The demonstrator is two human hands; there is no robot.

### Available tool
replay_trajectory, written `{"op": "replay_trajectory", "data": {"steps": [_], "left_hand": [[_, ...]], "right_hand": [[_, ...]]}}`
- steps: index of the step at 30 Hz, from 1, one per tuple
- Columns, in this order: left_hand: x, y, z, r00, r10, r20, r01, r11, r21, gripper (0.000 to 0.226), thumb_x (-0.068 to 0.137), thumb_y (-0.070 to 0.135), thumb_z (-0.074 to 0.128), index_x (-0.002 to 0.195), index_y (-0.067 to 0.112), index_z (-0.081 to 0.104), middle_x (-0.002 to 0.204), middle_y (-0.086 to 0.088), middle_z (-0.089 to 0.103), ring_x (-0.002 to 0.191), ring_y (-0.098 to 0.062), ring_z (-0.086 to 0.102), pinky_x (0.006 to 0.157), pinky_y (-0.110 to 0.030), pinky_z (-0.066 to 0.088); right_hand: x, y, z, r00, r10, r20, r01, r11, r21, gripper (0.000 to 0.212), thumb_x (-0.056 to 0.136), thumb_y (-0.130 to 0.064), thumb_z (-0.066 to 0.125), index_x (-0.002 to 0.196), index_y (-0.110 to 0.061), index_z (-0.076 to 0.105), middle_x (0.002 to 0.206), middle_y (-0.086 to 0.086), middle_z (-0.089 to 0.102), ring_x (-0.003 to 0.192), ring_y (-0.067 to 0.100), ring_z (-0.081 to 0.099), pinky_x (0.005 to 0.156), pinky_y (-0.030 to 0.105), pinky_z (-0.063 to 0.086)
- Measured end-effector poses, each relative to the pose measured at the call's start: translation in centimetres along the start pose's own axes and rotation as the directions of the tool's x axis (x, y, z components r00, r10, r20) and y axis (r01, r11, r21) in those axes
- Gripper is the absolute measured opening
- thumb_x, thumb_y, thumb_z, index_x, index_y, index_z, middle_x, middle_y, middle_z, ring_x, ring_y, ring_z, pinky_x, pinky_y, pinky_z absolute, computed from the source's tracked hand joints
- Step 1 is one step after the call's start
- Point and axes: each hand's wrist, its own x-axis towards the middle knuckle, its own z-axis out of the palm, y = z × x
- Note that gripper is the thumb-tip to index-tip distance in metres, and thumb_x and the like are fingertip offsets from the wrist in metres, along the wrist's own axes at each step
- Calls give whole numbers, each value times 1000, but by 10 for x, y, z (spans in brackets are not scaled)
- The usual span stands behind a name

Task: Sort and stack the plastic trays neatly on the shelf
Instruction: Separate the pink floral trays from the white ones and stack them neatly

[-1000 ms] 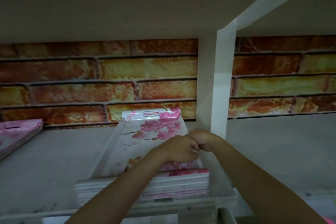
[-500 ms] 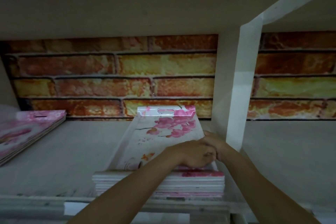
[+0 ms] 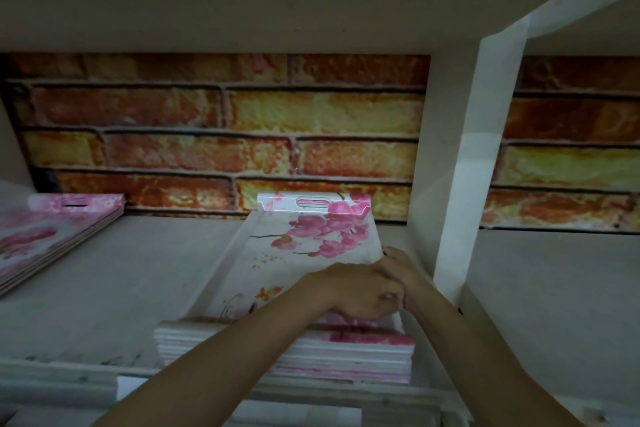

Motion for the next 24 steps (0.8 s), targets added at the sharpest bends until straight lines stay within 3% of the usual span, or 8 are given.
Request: {"op": "replay_trajectory", "data": {"steps": [4, 7, 10, 13, 15, 19, 21, 24], "left_hand": [[-13, -17, 0, 1000, -20, 18, 20, 1000, 3, 31, 101, 32, 33, 123, 21, 52, 122, -4, 54, 80, -13, 42, 57, -22, 30], [-26, -35, 1, 999, -30, 28, 31, 999, -25, 30, 101, 32, 34, 122, 21, 53, 119, -5, 56, 76, -13, 44, 61, -24, 36], [-44, -57, 5, 998, -54, 35, 56, 997, -51, 28, 100, 34, 34, 119, 25, 53, 114, -3, 57, 81, -17, 51, 72, -33, 43], [-63, -75, 7, 996, -83, 27, 84, 996, -40, 30, 100, 37, 32, 119, 26, 52, 108, -2, 56, 85, -17, 52, 75, -33, 43], [-73, -86, 8, 995, -94, 19, 94, 995, -32, 30, 100, 37, 32, 120, 25, 52, 109, -3, 58, 86, -19, 53, 75, -33, 44], [-92, -109, 8, 992, -122, -4, 122, 992, -31, 28, 99, 39, 33, 117, 30, 53, 93, -3, 61, 78, -23, 57, 75, -35, 47], [-100, -120, 8, 993, -113, -22, 112, 993, -28, 27, 99, 39, 34, 115, 30, 53, 73, 5, 53, 66, -17, 51, 70, -35, 45], [-108, -141, 13, 991, -128, -29, 127, 991, -43, 26, 97, 41, 36, 113, 31, 54, 71, 7, 52, 64, -16, 50, 65, -32, 44]], "right_hand": [[0, -8, 23, 1000, 28, -7, -29, 999, -16, 27, 86, 6, 51, 66, -11, 55, 62, 3, 56, 62, 17, 57, 51, 18, 48], [0, -16, 44, 999, 38, 0, -37, 996, -84, 14, 85, 1, 56, 75, -7, 51, 68, 3, 53, 63, 13, 54, 46, 7, 44], [-1, -24, 71, 999, 45, 5, -45, 998, -36, 18, 80, -1, 56, 97, -1, 57, 82, 10, 59, 75, 24, 60, 60, 24, 50], [-8, -35, 98, 1000, 16, 14, -15, 999, -33, 10, 76, 4, 55, 76, -5, 57, 73, 8, 59, 79, 29, 60, 72, 35, 51], [-10, -42, 113, 1000, 9, 26, -9, 999, -32, 21, 76, 6, 56, 65, -12, 54, 69, 7, 59, 81, 32, 62, 78, 39, 52], [-11, -52, 140, 999, 13, 29, -12, 999, -39, 27, 82, 6, 55, 62, -12, 50, 64, 6, 54, 60, 20, 54, 55, 28, 45], [-9, -55, 153, 1000, 13, 21, -12, 999, -49, 29, 84, 6, 55, 61, -12, 47, 62, 4, 50, 57, 15, 50, 49, 22, 40], [-7, -61, 172, 999, 2, 47, 2, 996, -86, 34, 87, 3, 55, 60, -13, 42, 59, 1, 44, 55, 12, 46, 44, 14, 38]]}}
